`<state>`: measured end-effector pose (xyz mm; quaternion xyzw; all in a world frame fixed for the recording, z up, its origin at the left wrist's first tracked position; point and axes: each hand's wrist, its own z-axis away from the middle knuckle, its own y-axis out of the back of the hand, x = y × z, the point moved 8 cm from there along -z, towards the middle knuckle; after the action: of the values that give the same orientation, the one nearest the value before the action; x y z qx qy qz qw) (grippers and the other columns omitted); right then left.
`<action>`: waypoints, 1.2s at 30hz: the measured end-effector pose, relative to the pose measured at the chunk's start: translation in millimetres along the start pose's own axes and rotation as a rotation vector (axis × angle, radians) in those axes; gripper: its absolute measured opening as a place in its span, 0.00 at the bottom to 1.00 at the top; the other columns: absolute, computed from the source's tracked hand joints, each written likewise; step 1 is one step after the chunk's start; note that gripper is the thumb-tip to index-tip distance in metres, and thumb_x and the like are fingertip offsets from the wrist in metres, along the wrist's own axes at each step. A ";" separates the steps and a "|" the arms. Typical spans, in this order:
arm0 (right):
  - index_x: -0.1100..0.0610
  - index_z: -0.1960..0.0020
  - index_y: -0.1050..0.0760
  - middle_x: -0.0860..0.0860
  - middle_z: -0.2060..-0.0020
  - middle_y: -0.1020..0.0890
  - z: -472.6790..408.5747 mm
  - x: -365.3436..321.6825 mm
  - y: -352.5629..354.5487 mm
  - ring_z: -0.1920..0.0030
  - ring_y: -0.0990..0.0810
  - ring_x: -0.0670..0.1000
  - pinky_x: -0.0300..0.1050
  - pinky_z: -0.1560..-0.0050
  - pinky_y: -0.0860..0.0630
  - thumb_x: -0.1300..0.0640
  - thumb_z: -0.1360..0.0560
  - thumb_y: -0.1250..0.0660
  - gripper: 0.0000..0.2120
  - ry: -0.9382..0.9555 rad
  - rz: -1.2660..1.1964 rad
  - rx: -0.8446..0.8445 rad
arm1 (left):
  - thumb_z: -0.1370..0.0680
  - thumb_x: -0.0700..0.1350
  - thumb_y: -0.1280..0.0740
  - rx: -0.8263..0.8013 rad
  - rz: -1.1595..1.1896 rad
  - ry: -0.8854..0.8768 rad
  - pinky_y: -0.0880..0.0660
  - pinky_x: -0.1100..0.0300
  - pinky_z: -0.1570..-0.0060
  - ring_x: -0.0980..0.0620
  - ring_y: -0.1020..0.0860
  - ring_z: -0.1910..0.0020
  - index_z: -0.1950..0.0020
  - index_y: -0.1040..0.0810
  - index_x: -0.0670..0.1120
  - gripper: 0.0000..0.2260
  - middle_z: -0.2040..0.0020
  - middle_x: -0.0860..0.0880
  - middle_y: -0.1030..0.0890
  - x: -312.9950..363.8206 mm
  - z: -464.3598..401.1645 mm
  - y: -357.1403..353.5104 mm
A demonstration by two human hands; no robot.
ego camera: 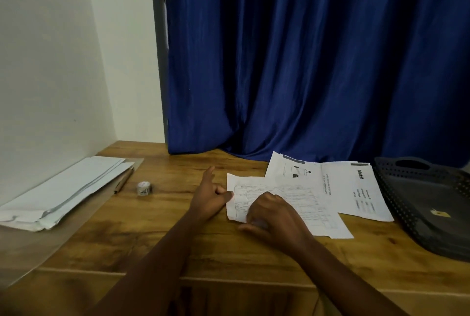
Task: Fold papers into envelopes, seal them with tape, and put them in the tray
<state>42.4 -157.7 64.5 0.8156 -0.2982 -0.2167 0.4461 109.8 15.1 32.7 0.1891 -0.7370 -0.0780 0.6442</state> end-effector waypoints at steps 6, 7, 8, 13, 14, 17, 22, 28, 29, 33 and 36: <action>0.47 0.49 0.19 0.40 0.50 0.19 25.5 8.5 18.8 0.46 0.25 0.40 0.47 0.45 0.26 0.33 0.21 0.44 0.22 -0.119 -0.221 0.211 | 0.25 0.38 0.26 -0.018 0.013 -0.009 0.22 0.57 0.44 0.55 0.15 0.56 0.18 0.46 0.48 0.41 0.60 0.47 0.15 -4.4 21.1 14.7; 0.47 0.49 0.19 0.39 0.50 0.19 30.7 14.3 25.1 0.46 0.25 0.41 0.48 0.45 0.26 0.35 0.20 0.44 0.21 -0.154 -0.265 0.283 | 0.24 0.38 0.26 -0.026 0.013 -0.003 0.21 0.57 0.47 0.54 0.15 0.56 0.18 0.46 0.49 0.41 0.60 0.47 0.15 -6.8 28.6 20.3; 0.47 0.49 0.20 0.39 0.50 0.19 35.6 20.9 31.3 0.46 0.24 0.41 0.49 0.46 0.26 0.37 0.19 0.43 0.18 -0.193 -0.300 0.354 | 0.24 0.38 0.26 -0.029 0.010 0.004 0.21 0.58 0.51 0.53 0.15 0.56 0.18 0.45 0.50 0.40 0.59 0.47 0.15 -9.3 36.3 27.8; 0.46 0.50 0.20 0.40 0.51 0.18 42.6 41.4 50.1 0.47 0.23 0.42 0.53 0.46 0.23 0.45 0.21 0.38 0.10 -0.405 -0.284 0.461 | 0.24 0.38 0.27 -0.045 -0.030 0.094 0.19 0.49 0.47 0.50 0.14 0.53 0.21 0.39 0.51 0.35 0.55 0.44 0.14 -19.0 65.3 76.2; 0.46 0.50 0.20 0.41 0.50 0.18 39.8 39.6 51.1 0.47 0.23 0.42 0.52 0.45 0.22 0.45 0.21 0.37 0.09 -0.425 -0.276 0.440 | 0.24 0.38 0.27 -0.059 -0.048 0.109 0.19 0.50 0.47 0.52 0.14 0.54 0.22 0.37 0.51 0.33 0.55 0.45 0.13 -17.1 69.5 83.4; 0.44 0.49 0.19 0.42 0.46 0.17 23.7 20.2 44.8 0.46 0.23 0.43 0.45 0.44 0.25 0.46 0.22 0.34 0.06 -0.450 -0.224 0.292 | 0.23 0.41 0.27 -0.065 -0.176 0.128 0.22 0.60 0.55 0.57 0.15 0.56 0.24 0.33 0.52 0.29 0.55 0.49 0.13 -11.7 77.0 99.1; 0.48 0.34 0.24 0.46 0.36 0.20 -10.5 -21.1 -2.2 0.38 0.24 0.48 0.48 0.35 0.29 0.44 0.20 0.39 0.18 -0.399 -0.135 0.016 | 0.23 0.50 0.26 0.100 -0.581 -0.028 0.29 0.50 0.32 0.47 0.33 0.26 0.20 0.42 0.54 0.37 0.21 0.48 0.38 6.9 76.7 97.6; 0.53 0.21 0.42 0.52 0.21 0.39 -29.6 -35.9 -59.4 0.21 0.44 0.53 0.59 0.22 0.48 0.47 0.16 0.50 0.26 -0.411 -0.049 -0.253 | 0.16 0.54 0.43 -0.200 -0.938 -0.212 0.52 0.43 0.21 0.47 0.53 0.18 0.17 0.49 0.50 0.29 0.16 0.49 0.52 3.0 78.1 25.9; 0.53 0.20 0.44 0.53 0.20 0.42 -25.6 -33.1 -68.6 0.20 0.47 0.54 0.60 0.21 0.49 0.45 0.16 0.52 0.27 -0.412 -0.038 -0.314 | 0.15 0.56 0.47 -0.246 -0.983 -0.177 0.55 0.42 0.21 0.48 0.55 0.18 0.17 0.51 0.50 0.28 0.16 0.51 0.53 -6.8 79.0 20.5; 0.51 0.19 0.49 0.52 0.19 0.48 -8.5 -11.1 -74.1 0.19 0.52 0.55 0.60 0.21 0.53 0.34 0.19 0.55 0.34 -0.429 0.031 -0.409 | 0.15 0.60 0.55 -0.296 -1.025 -0.139 0.59 0.43 0.21 0.52 0.58 0.18 0.17 0.53 0.51 0.28 0.17 0.54 0.54 -23.1 77.1 18.9; 0.50 0.19 0.50 0.52 0.19 0.48 3.3 12.6 -66.1 0.19 0.52 0.55 0.61 0.22 0.53 0.30 0.21 0.56 0.37 -0.463 0.069 -0.419 | 0.15 0.61 0.56 -0.292 -1.037 -0.146 0.59 0.43 0.21 0.52 0.58 0.18 0.17 0.53 0.51 0.29 0.17 0.53 0.55 -23.5 76.8 19.8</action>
<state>68.9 -140.2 5.0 0.6241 -0.3684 -0.4381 0.5318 33.4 32.2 6.1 0.4306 -0.5714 -0.5000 0.4880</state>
